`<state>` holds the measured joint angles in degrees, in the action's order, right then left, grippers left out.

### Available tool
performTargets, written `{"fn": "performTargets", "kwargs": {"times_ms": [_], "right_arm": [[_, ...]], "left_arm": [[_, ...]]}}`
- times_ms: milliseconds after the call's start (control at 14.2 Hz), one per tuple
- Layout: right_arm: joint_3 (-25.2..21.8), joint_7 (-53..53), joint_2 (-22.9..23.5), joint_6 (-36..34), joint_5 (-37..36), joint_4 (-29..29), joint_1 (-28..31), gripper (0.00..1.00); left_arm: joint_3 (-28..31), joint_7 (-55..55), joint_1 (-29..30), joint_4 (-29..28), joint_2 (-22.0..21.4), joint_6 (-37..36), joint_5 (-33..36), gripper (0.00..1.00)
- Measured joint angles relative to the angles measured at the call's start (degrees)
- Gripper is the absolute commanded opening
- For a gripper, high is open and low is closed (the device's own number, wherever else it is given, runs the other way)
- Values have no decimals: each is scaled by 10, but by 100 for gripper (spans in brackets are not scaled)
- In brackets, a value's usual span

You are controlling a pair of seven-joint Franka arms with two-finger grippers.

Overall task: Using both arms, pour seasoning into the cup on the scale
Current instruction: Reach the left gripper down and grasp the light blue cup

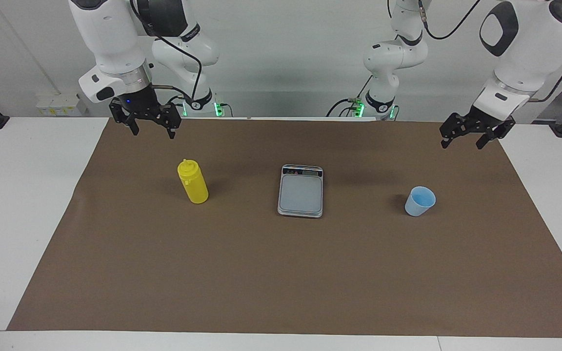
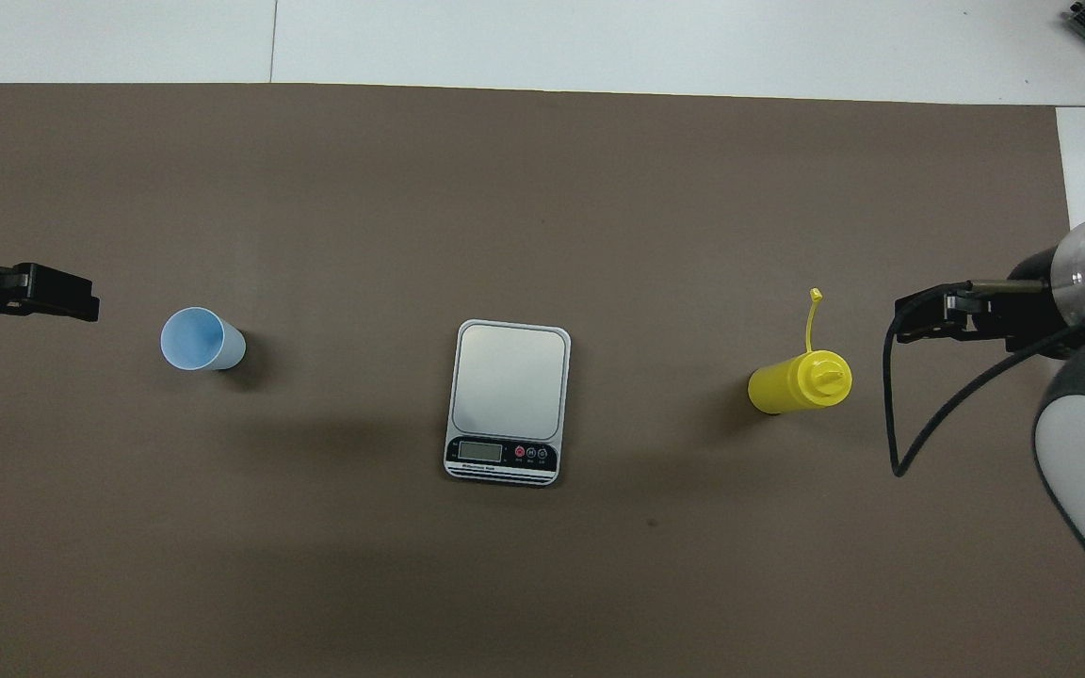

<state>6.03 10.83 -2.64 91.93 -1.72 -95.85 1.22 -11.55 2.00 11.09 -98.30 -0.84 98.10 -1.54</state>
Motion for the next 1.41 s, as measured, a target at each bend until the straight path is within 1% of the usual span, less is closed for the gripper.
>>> {"fn": "performTargets", "kwargs": {"times_ms": [212, 494, 635, 847, 1271, 1341, 1412], "right_arm": [[0, 0, 0, 0, 0, 0, 0, 100], [-1, 0, -1, 0, 0, 0, 2, 100], [-1, 0, -1, 0, 0, 0, 4, 100], [-1, 0, -1, 0, 0, 0, 5, 100], [-1, 0, -1, 0, 0, 0, 5, 100], [-1, 0, -1, 0, 0, 0, 5, 100], [-1, 0, -1, 0, 0, 0, 5, 100]], "left_arm": [[2, 0, 21, -64, 14, 96, 0, 100], [3, 0, 25, -126, 55, 210, 0, 100], [2, -4, 25, -169, 57, 257, 0, 100], [-3, -36, 25, -219, 56, 298, 0, 100], [-8, -76, 13, -267, 60, 354, 0, 100], [-8, -77, 13, -269, 64, 362, 0, 83], [-8, -77, 13, -270, 69, 367, 0, 62]]}}
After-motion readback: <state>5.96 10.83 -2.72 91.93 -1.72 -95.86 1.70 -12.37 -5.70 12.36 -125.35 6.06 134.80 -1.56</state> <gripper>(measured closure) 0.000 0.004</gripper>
